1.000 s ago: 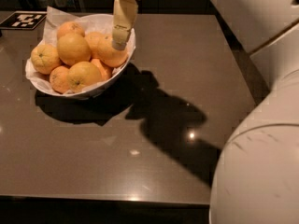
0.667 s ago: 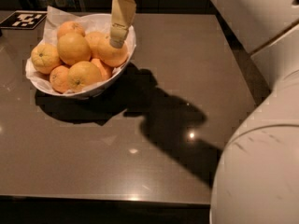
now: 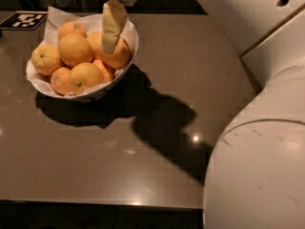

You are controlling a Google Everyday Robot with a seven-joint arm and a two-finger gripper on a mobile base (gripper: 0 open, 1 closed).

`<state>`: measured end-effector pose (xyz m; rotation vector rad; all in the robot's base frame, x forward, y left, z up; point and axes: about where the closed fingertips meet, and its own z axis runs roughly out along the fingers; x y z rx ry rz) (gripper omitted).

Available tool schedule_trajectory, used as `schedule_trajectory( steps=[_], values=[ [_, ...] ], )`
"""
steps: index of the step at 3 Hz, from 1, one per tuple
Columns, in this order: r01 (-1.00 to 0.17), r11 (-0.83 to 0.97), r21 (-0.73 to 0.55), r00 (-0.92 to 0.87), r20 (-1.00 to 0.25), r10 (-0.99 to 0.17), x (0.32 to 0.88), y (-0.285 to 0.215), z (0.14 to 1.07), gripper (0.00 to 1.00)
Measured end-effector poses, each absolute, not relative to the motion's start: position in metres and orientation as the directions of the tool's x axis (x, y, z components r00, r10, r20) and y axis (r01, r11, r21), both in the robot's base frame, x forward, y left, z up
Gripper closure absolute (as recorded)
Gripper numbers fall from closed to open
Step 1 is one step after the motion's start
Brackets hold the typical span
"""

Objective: Pick orange from white bowl

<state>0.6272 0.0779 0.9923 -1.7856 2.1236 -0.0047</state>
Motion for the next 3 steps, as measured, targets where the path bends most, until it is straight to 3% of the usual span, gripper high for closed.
schedule_trajectory(
  steps=[3],
  values=[
    [-0.948,0.247,-0.199,-0.193,-0.259,-0.947,0.6312,0.0836,0.9769,0.23]
  ],
)
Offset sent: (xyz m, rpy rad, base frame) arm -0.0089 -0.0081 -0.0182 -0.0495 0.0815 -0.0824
